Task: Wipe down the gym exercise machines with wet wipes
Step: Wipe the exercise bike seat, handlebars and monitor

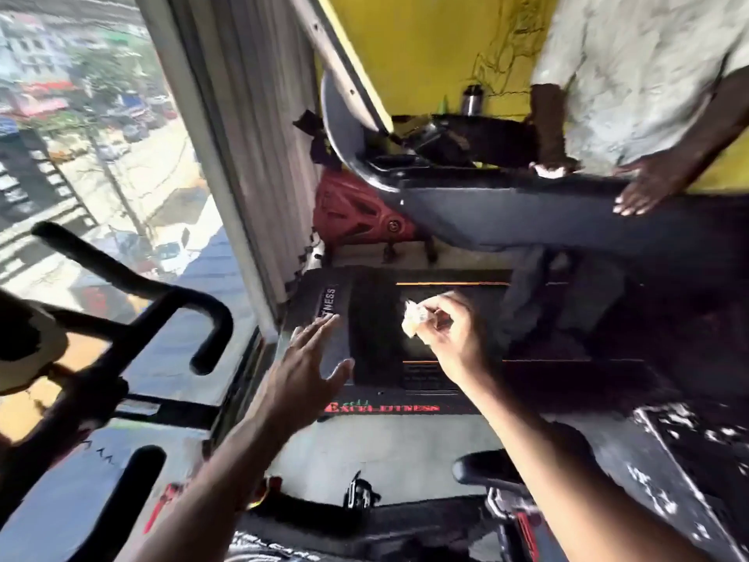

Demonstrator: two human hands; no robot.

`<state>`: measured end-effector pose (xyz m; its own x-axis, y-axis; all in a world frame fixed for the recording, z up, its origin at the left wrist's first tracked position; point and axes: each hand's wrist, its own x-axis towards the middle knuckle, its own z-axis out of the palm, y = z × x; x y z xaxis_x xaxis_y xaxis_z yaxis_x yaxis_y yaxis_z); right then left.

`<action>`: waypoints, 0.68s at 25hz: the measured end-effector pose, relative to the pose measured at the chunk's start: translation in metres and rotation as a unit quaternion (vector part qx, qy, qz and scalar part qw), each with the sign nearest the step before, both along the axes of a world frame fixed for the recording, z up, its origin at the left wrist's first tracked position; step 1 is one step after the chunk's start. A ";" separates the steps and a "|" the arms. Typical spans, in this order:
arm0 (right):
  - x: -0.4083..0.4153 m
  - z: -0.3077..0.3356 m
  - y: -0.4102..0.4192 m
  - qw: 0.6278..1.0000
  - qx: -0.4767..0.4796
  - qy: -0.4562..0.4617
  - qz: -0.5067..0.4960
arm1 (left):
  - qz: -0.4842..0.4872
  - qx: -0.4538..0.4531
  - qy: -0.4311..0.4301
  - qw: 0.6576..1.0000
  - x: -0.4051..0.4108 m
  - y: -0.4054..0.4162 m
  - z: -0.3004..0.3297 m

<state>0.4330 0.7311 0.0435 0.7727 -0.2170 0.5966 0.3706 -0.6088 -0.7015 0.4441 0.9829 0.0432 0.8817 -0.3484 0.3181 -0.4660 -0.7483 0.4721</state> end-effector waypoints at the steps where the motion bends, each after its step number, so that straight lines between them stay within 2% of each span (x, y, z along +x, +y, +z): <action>1: -0.014 -0.003 -0.025 0.999 -0.004 0.006 -0.037 | -0.030 -0.004 0.008 1.000 0.005 -0.021 -0.004; 6: -0.126 -0.002 -0.106 0.970 -0.004 0.070 -0.231 | -0.209 -0.008 0.034 0.977 -0.007 -0.138 -0.009; 14: -0.315 -0.005 -0.188 0.894 0.035 0.131 -0.426 | -0.442 -0.017 0.060 0.895 -0.124 -0.306 -0.015; 17: -0.392 -0.014 -0.229 0.855 0.076 0.114 -0.500 | -0.513 -0.012 0.056 0.856 -0.175 -0.377 -0.019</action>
<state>0.0406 0.5024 0.0300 0.2471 -0.8993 0.3608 -0.4396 -0.4359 -0.7853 0.2695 0.6057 0.0243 0.1396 -0.9527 0.2699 -0.8237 0.0396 0.5657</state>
